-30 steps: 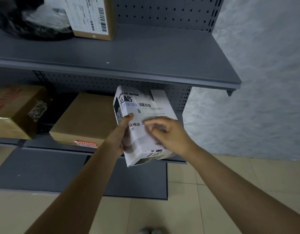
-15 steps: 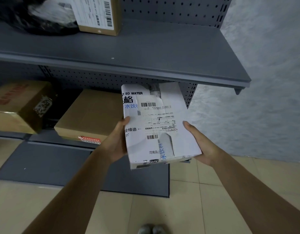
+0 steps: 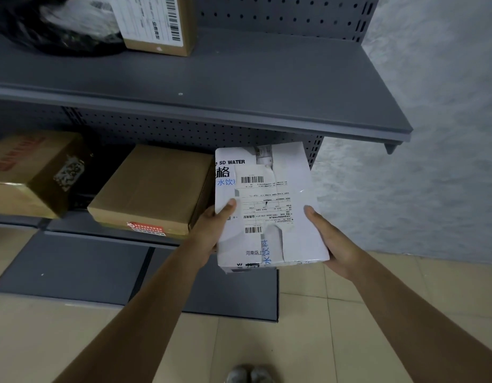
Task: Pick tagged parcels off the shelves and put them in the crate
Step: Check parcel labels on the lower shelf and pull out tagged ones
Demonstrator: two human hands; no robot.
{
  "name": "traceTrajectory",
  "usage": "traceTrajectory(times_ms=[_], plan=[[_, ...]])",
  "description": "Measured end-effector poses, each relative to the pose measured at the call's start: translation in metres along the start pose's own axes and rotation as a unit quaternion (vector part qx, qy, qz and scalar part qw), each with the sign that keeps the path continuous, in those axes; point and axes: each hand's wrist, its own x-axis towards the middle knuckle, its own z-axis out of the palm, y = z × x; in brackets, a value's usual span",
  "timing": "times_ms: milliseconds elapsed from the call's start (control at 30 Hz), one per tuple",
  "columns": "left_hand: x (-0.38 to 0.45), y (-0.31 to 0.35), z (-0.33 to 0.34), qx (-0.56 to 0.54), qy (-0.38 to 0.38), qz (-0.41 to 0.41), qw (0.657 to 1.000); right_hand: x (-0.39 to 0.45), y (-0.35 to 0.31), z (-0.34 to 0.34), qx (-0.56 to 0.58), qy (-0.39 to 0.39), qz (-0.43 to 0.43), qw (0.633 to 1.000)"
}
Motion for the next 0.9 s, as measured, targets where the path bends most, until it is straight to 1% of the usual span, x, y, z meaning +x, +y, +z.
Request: traceTrajectory(times_ms=[67,133,333,500,633,700,767,833,900], plan=[[0.001,0.001,0.005,0.035,0.029,0.015,0.999,0.004,0.005,-0.001,-0.001,-0.002,0.018,1.0],[0.0,0.004,0.011,0.046,0.044,0.018,0.998,0.008,0.009,0.001,0.001,0.004,0.033,0.999],[0.0,0.0,0.014,0.028,0.031,-0.004,0.999,0.013,0.015,0.001,0.002,0.04,0.052,0.998],[0.004,-0.007,0.013,0.044,0.03,0.01,0.999,0.016,0.021,0.001,0.001,0.06,0.062,0.996],[0.007,-0.011,0.013,0.072,0.038,0.012,0.997,0.021,0.024,0.0,0.007,0.067,0.058,0.996],[0.009,-0.012,0.015,0.103,0.039,0.033,0.993,0.027,0.027,-0.001,0.009,0.082,0.055,0.995],[0.013,-0.01,0.017,0.134,0.059,0.038,0.989,0.033,0.029,-0.001,0.011,0.1,0.051,0.994],[0.018,-0.005,0.021,0.129,0.065,0.013,0.989,0.039,0.03,0.0,0.008,0.124,0.032,0.992],[0.022,-0.002,0.024,0.113,0.053,-0.011,0.992,0.044,0.031,-0.001,-0.003,0.154,0.016,0.988]])
